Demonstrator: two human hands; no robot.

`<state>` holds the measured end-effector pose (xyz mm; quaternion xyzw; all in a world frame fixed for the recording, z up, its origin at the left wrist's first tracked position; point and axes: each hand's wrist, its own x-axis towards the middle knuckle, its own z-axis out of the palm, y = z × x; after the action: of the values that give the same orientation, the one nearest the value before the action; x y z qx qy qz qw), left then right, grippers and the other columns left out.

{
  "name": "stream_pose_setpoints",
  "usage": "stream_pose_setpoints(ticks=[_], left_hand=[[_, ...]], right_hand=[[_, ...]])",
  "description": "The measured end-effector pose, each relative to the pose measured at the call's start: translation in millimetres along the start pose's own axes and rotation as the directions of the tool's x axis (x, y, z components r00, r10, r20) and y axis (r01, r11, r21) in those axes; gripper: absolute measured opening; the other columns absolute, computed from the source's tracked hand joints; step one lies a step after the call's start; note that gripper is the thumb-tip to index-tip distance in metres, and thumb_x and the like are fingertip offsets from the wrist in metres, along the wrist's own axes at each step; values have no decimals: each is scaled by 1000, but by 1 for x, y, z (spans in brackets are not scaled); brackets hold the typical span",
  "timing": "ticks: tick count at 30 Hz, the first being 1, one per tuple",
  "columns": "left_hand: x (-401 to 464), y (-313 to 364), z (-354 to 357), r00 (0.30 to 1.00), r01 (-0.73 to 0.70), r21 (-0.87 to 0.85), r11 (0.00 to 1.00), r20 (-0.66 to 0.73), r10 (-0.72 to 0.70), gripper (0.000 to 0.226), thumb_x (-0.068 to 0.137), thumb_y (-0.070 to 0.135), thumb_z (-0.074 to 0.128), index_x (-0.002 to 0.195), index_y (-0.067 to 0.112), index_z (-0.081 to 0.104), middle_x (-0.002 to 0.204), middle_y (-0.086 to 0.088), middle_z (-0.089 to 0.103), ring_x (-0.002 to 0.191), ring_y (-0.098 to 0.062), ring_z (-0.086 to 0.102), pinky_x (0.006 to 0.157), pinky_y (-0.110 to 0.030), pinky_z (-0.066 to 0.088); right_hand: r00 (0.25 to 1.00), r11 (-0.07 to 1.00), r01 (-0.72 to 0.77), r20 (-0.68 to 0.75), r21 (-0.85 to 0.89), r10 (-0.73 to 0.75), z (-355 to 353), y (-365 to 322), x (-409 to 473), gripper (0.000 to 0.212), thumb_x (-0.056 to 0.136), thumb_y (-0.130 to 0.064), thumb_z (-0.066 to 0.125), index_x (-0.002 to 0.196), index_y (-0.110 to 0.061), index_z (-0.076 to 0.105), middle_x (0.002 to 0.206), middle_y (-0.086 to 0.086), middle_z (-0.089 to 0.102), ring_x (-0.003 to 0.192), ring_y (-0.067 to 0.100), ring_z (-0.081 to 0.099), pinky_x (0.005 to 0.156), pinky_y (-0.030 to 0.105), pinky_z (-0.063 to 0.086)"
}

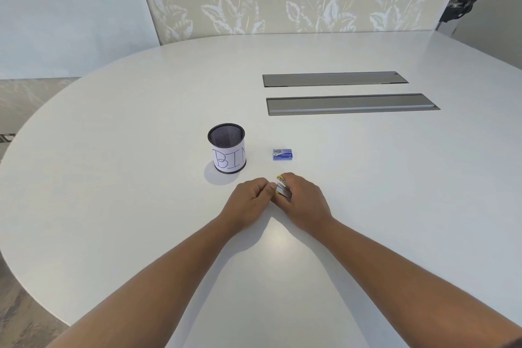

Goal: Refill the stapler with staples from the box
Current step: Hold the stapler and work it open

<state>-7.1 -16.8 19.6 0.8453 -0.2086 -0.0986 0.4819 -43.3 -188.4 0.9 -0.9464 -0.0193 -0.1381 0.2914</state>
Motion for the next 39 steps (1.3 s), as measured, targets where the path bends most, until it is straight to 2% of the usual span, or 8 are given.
stream_pose_setpoints(ticks=[5, 10, 14, 22, 26, 31, 35, 39], left_hand=[[-2, 0, 0, 1000, -16, 20, 1000, 7, 16, 35, 106, 33, 49, 78, 14, 60, 69, 7, 58, 66, -12, 48, 66, -34, 41], [-2, 1, -2, 1000, -25, 21, 999, 11, 25, 35, 106, 30, 49, 82, 8, 62, 71, 4, 60, 67, -12, 49, 67, -34, 42], [-3, 2, -2, 999, -31, 30, 999, 16, 31, 35, 106, 29, 49, 81, 8, 61, 71, 4, 59, 68, -13, 49, 67, -34, 41], [-3, 3, -2, 999, -29, 36, 999, 20, 29, 35, 107, 29, 48, 80, 9, 61, 72, 3, 61, 67, -12, 50, 66, -31, 40], [-3, 3, -2, 999, -22, 31, 999, 24, 21, 35, 107, 29, 48, 82, 9, 63, 74, 4, 65, 66, -11, 50, 66, -30, 41], [-4, 4, -2, 1000, -22, 35, 999, 21, 21, 35, 107, 29, 48, 81, 10, 63, 75, 1, 66, 68, -11, 50, 68, -32, 42], [-4, 3, -2, 1000, -13, 20, 1000, 22, 13, 36, 107, 30, 47, 83, 10, 65, 81, -2, 71, 68, -10, 51, 70, -34, 44], [-3, 3, -2, 1000, -17, 28, 999, 16, 17, 36, 107, 29, 47, 83, 10, 66, 80, -2, 71, 69, -11, 51, 72, -37, 46]], right_hand=[[999, 999, 46, 19, -23, -45, -1, -2, -2, 37, 98, -55, 50, 104, -20, 58, 82, -11, 55, 73, 15, 49, 64, 32, 38], [1000, 999, 26, -4, 22, -26, -1, -1, -1, 35, 95, -55, 55, 104, -22, 58, 82, -14, 53, 73, 13, 48, 65, 30, 39], [997, 998, 67, 25, 10, -67, -1, -2, -1, 25, 98, -51, 54, 87, -34, 39, 69, -15, 41, 70, 13, 41, 63, 30, 32], [997, 996, 82, 12, 26, -83, -1, -2, -2, 25, 98, -48, 58, 87, -32, 42, 66, -15, 39, 69, 12, 38, 63, 30, 32], [999, 998, 53, 8, 33, -53, -1, 0, -1, 29, 96, -50, 59, 102, -21, 59, 80, -14, 49, 73, 13, 45, 67, 30, 36], [997, 997, 70, 22, 37, -71, -3, -2, -2, 29, 98, -48, 57, 92, -20, 55, 73, -11, 48, 70, 17, 45, 65, 36, 43], [999, 998, 50, 15, 47, -51, -2, -1, -1, 32, 97, -52, 57, 99, -20, 57, 79, -13, 49, 73, 13, 44, 66, 32, 37], [997, 996, 71, 23, 48, -73, -2, -1, -1, 34, 98, -53, 54, 85, -21, 50, 70, -8, 47, 69, 16, 44, 65, 39, 46]])
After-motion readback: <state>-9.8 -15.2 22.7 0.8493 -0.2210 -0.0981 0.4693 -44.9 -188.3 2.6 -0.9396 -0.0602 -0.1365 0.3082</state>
